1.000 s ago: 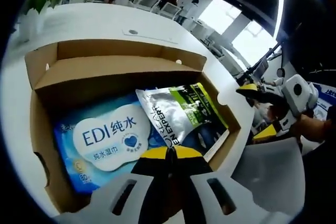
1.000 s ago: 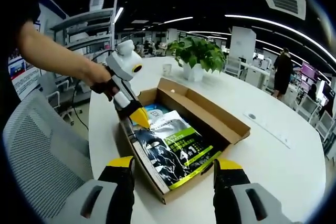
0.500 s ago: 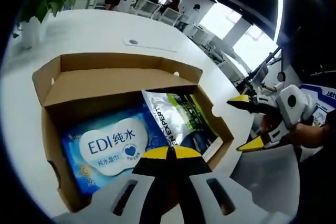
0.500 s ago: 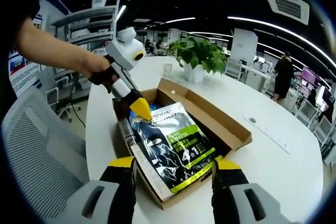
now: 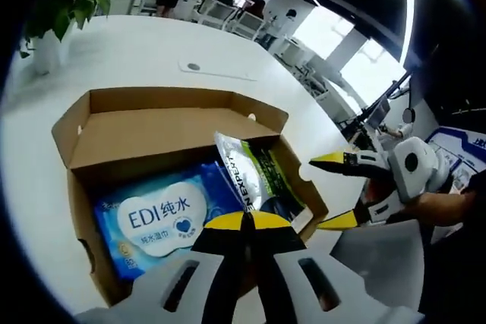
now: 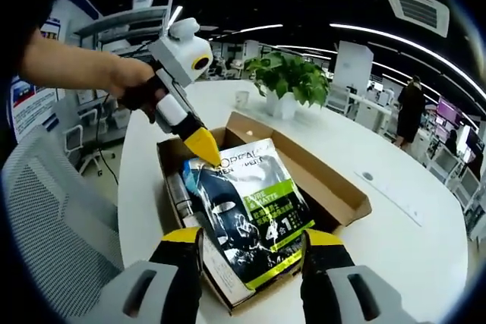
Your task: Operate the shoe box by opening the lid, removing the specified soft item, and placing it in the target area until the item is outside and the box remains undamaged.
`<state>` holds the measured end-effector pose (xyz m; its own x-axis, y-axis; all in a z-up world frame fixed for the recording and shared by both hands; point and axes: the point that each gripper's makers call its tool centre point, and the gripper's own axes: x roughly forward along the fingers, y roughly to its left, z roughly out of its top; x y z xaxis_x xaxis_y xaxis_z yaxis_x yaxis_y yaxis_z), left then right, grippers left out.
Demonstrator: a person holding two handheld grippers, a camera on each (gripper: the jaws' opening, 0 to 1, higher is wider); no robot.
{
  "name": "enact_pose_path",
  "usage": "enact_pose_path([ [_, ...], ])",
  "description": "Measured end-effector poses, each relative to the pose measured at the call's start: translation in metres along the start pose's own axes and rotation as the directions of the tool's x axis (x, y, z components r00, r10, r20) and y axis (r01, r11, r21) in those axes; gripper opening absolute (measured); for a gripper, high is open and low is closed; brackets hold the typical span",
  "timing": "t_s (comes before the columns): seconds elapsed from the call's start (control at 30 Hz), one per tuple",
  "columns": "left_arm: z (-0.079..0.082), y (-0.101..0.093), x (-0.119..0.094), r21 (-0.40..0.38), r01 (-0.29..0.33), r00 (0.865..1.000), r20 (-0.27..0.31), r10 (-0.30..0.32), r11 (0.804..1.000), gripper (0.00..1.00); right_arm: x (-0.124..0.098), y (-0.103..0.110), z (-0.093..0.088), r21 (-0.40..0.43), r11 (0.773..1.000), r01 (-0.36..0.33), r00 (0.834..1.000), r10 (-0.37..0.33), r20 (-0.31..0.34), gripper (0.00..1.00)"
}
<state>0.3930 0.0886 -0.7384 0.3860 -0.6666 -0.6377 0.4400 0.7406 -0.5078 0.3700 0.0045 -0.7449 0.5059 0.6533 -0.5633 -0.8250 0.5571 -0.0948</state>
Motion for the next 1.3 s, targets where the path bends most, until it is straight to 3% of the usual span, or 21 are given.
enact_pose_path([
  [0.37, 0.011, -0.016, -0.004, 0.036, -0.001, 1.0, -0.008, 0.001, 0.999, 0.0, 0.016, 0.005, -0.002, 0.018, 1.0, 0.001, 1.0, -0.001, -0.021, 0.46],
  [0.73, 0.011, -0.016, -0.003, 0.024, -0.024, 0.999, -0.021, 0.024, 0.999, 0.0, 0.033, 0.009, -0.007, 0.034, 0.998, 0.046, 0.998, -0.044, -0.049, 0.41],
  [0.87, 0.013, -0.016, -0.004, 0.011, -0.027, 0.999, -0.017, 0.028, 1.0, 0.0, 0.036, 0.015, -0.008, 0.025, 0.999, 0.023, 0.998, -0.022, -0.062, 0.4],
  [1.3, 0.007, -0.014, -0.004, 0.008, -0.049, 0.999, -0.017, 0.049, 0.999, 0.0, 0.033, 0.017, -0.008, 0.017, 1.0, 0.016, 0.998, -0.015, -0.057, 0.16],
])
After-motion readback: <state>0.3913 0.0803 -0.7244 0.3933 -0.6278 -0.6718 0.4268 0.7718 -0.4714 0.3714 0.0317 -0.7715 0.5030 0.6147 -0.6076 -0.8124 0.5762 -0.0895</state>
